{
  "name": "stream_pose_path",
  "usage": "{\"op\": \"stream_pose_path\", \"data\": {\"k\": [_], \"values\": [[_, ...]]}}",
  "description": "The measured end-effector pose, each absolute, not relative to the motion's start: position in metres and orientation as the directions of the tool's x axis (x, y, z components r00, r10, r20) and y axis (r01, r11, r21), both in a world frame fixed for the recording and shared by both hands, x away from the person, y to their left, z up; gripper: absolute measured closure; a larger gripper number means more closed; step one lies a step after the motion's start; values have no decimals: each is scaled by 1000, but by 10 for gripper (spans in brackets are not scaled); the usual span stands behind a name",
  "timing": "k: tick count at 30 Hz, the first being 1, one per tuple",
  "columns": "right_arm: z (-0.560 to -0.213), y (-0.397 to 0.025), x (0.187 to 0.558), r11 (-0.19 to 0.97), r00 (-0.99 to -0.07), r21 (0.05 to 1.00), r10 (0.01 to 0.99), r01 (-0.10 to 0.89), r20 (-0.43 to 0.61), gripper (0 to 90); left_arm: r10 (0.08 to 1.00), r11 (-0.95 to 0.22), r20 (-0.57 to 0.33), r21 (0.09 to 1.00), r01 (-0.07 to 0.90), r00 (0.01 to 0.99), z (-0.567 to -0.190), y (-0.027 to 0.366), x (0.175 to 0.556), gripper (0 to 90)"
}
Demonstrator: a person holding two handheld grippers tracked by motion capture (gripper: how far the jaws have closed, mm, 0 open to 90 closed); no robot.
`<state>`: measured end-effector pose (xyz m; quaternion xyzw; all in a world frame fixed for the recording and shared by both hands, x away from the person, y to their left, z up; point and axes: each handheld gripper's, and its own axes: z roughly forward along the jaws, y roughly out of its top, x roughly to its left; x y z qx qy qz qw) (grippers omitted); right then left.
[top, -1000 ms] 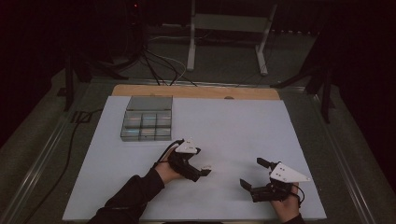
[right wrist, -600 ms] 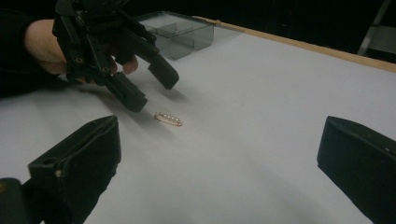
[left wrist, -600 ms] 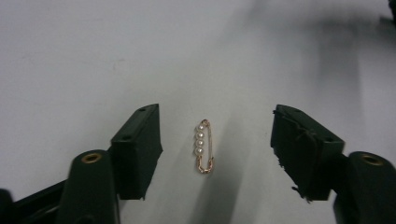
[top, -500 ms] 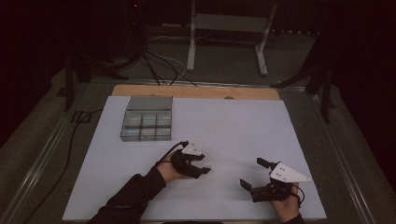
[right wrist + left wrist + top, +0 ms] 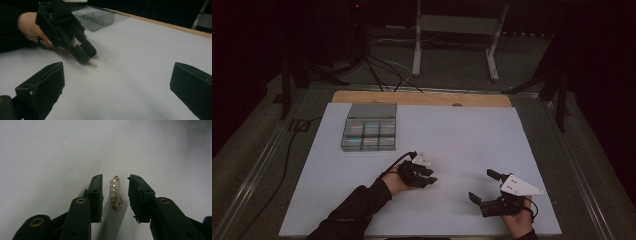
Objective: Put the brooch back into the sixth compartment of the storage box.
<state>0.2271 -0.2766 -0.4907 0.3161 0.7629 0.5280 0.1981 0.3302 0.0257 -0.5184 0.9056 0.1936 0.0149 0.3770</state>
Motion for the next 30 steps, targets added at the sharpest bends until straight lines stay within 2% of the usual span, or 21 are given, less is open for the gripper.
{"op": "stream_pose_path", "data": {"k": [7, 12, 25, 27, 30], "values": [[-491, -277, 227, 244, -722, 931, 691, 271, 29, 0, 352, -665, -104, 672, 327, 930, -519, 22, 331, 729], [-491, -276, 227, 246, -723, 931, 690, 271, 28, 0, 348, -681, -90, 659, 318, 933, -518, 21, 330, 820], [-491, -276, 227, 246, -723, 930, 690, 274, 30, 0, 331, -709, -46, 647, 281, 942, -516, 19, 327, 832], [-491, -276, 227, 245, -723, 930, 690, 273, 30, 0, 336, -703, -53, 651, 288, 940, -517, 18, 326, 877], [-491, -276, 227, 246, -724, 930, 689, 272, 29, 0, 333, -706, -47, 650, 282, 942, -516, 18, 326, 878]]}}
